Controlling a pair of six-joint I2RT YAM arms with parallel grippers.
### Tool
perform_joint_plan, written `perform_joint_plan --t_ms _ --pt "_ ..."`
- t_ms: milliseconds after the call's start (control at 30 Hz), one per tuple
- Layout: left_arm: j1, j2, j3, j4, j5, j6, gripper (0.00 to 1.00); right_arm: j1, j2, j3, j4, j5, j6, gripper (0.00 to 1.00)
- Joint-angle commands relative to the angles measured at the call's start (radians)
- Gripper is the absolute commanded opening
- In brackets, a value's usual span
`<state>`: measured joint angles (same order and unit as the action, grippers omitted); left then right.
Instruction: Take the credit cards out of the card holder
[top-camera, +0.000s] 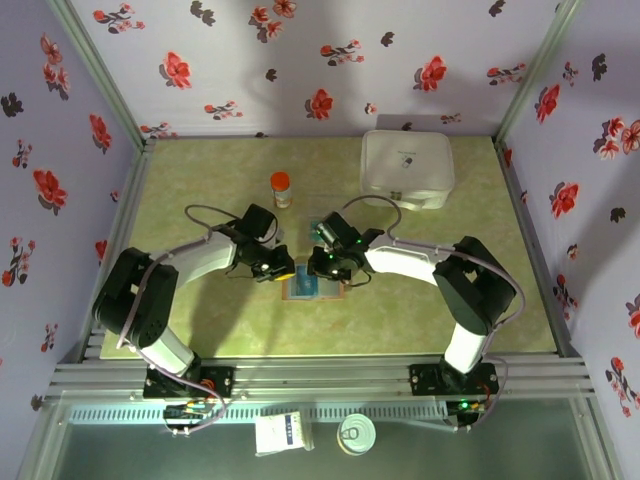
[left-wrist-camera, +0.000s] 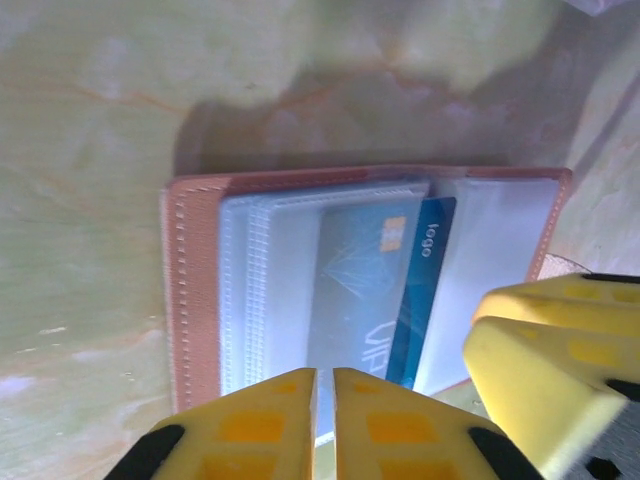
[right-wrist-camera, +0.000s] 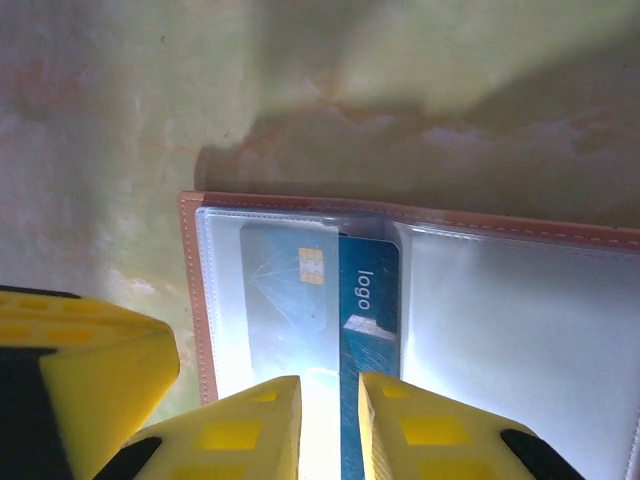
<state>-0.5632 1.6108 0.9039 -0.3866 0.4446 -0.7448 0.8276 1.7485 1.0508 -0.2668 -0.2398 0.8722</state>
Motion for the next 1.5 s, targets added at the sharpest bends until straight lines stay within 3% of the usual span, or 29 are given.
perform_joint_plan --t_ms 0,367,967,1467 --pt "-0.025 0.033 0.030 -0.004 -0.010 0.003 0.10 0.004 -0.018 -0.020 -0.014 0.022 -0.002 0.23" --pt "-0.038 0.081 0.020 -0.007 -0.052 0.013 0.04 -0.006 0.012 -0.032 0.017 0.003 0.002 0.23" --pt "-0.038 0.100 0.014 -0.020 -0.066 0.024 0.02 -0.015 0.061 -0.026 0.032 -0.033 -0.002 0.23" --pt "-0.038 0.097 0.004 -0.019 -0.065 0.021 0.01 -0.029 0.021 -0.100 0.187 -0.105 0.068 0.23"
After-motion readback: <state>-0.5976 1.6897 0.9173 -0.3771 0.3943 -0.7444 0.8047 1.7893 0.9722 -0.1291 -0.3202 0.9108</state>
